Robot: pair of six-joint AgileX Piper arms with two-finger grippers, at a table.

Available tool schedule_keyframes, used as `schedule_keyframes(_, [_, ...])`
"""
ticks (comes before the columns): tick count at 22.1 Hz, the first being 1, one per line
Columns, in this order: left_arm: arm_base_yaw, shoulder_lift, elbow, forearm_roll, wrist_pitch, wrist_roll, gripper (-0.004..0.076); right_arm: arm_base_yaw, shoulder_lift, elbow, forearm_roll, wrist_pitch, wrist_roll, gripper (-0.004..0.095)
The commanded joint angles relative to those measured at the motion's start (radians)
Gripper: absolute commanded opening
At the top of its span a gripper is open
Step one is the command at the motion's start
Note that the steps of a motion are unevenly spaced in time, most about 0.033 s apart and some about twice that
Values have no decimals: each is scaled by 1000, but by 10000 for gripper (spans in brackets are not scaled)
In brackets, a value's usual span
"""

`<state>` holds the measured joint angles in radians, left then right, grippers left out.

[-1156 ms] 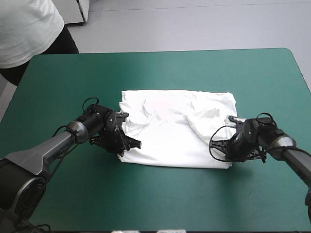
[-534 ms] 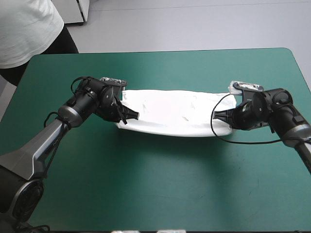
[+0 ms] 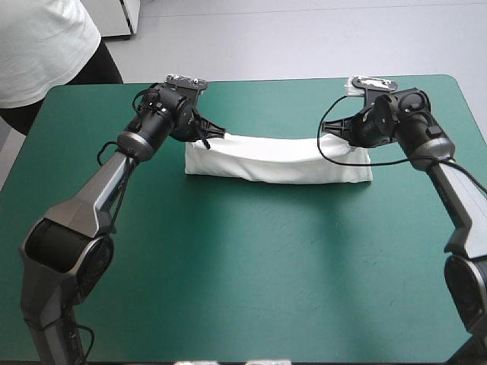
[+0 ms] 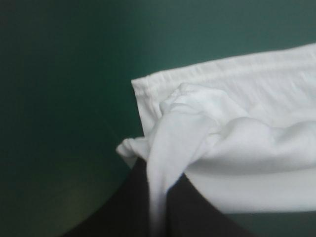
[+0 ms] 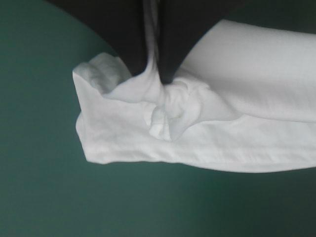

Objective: Fold the cloth

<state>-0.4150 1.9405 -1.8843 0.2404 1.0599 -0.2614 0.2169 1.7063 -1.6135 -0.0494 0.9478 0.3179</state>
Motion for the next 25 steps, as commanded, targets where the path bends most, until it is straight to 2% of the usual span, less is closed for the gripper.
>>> schedule_keyframes(1, [22,29,-123,35,-43,-5,-10,-39,46,-113,-14,-47,1,-17])
schedule_keyframes(7, [59,197,-227,-39,-50,22,-10,-84,208,-208,41,-31,-30,-17])
schedule_keyframes(14, [59,266,-227,-80,-99,29,-10,-87,289,-208,65,-33,-112,-9])
schedule_keyframes(15, [59,266,-227,-78,-94,29,-10,-87,289,-208,65,-33,-127,12])
schedule_keyframes(17, [59,257,-227,-64,-58,40,1,-87,277,-208,70,-22,-142,173])
schedule_keyframes(18, [59,243,-230,-74,-30,89,50,-87,261,-208,81,-2,-145,337])
schedule_keyframes(19, [59,235,-235,-88,-2,121,94,-87,250,-210,100,13,-151,454])
schedule_keyframes(20, [59,225,-258,-97,61,145,191,-87,229,-219,115,26,-160,586])
schedule_keyframes(22, [59,216,-290,-97,110,145,306,-87,196,-223,115,26,-160,649])
schedule_keyframes(25, [59,188,-339,-95,149,145,451,-87,146,-224,106,42,-156,626])
